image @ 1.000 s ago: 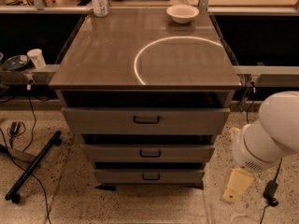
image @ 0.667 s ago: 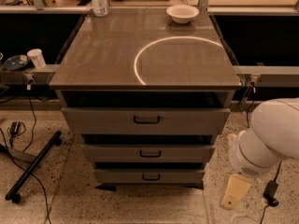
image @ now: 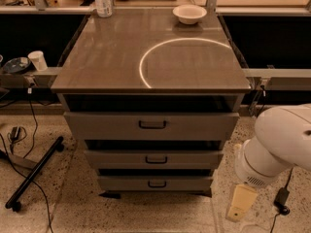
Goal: Open bottom drawer
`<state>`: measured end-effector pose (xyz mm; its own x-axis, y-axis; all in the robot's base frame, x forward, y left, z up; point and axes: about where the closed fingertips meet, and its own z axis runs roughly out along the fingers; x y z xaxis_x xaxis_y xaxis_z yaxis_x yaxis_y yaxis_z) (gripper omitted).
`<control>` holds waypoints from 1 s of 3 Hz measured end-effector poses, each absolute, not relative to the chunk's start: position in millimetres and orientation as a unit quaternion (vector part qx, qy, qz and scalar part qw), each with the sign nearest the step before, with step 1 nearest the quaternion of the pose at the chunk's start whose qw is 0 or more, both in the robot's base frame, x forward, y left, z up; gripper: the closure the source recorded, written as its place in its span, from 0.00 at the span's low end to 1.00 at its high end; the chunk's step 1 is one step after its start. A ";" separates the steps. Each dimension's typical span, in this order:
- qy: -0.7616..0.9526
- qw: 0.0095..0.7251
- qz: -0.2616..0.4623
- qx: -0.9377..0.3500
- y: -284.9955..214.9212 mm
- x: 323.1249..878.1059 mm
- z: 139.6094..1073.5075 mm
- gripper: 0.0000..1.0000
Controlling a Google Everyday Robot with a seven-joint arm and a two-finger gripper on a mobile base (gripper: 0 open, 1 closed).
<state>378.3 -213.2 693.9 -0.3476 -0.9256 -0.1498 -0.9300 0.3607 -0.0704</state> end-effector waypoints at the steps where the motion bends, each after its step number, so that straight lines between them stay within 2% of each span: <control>1: 0.827 0.035 0.054 -0.558 -208.2 363.2 651.3 0.00; 2: 0.830 0.009 0.076 -0.552 -205.4 352.6 624.7 0.00; 3: 0.843 0.012 0.055 -0.534 -193.3 324.4 569.6 0.00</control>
Offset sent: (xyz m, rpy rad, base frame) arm -0.0369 0.0115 -0.1014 0.0350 0.2777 -0.0290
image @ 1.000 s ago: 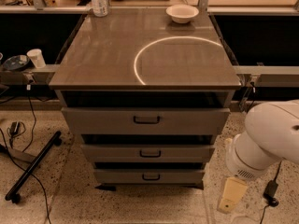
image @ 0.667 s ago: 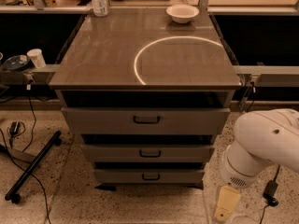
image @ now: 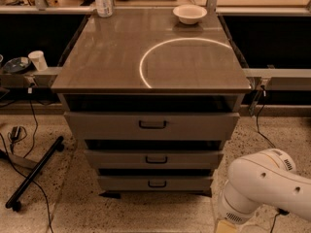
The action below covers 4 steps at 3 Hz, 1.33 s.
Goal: Open bottom drawer
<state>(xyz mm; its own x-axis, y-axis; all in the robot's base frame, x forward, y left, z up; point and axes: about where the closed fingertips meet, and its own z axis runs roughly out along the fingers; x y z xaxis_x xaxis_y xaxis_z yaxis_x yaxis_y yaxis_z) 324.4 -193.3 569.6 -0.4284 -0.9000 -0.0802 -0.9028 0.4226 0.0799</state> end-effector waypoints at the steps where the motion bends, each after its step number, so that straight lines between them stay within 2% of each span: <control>1: 0.843 0.012 0.055 -0.534 -193.3 324.4 569.6 0.00; 2: 0.844 0.022 0.111 -0.524 -195.9 325.3 568.2 0.00; 4: 0.800 0.055 0.275 -0.531 -185.1 332.8 571.5 0.00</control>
Offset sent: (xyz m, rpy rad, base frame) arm 0.0100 -0.0017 0.0036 0.3339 0.1208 -0.0078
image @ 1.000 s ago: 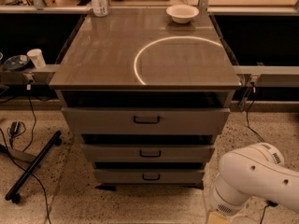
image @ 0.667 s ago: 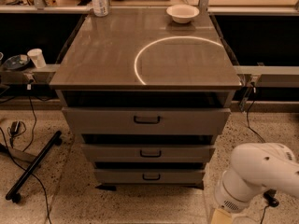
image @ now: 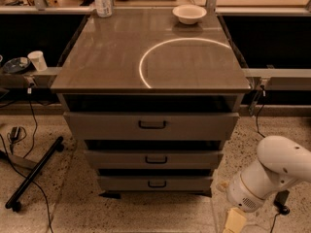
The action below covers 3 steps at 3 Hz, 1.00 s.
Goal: Open bottom drawer
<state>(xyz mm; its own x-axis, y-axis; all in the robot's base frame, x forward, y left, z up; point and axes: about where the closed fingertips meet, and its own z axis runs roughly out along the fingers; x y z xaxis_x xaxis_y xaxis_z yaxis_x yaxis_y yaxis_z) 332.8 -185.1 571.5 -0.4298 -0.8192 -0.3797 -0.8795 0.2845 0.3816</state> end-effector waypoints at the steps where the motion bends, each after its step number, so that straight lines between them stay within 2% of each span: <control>1: 0.800 0.055 0.275 -0.531 -185.1 332.8 571.5 0.00; 2: 0.807 0.071 0.258 -0.526 -184.5 331.5 573.9 0.00; 3: 0.827 0.137 0.226 -0.497 -183.0 329.7 581.9 0.00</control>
Offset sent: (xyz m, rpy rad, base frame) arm -0.0039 -0.0002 0.0153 -0.0637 -0.1952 -0.1277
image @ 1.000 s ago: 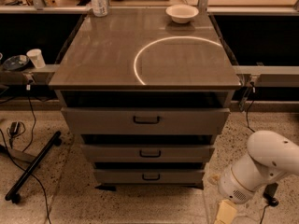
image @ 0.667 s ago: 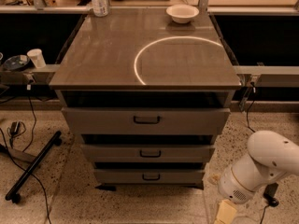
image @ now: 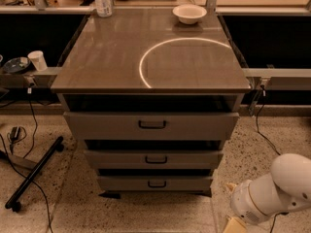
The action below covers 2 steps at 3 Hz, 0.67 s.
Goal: Open bottom drawer
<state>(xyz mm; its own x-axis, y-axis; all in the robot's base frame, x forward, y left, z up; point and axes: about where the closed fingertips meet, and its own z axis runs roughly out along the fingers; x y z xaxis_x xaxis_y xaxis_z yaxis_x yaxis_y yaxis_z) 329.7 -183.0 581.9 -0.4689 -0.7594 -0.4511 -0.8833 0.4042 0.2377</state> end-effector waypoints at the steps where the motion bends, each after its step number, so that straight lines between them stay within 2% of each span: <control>1: 0.841 0.207 0.215 -0.452 -186.9 331.8 588.4 0.00; 2: 0.845 0.220 0.211 -0.439 -191.1 331.7 590.1 0.00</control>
Offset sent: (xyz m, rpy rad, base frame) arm 0.0021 -0.0038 0.0065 0.0571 -0.1027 -0.1236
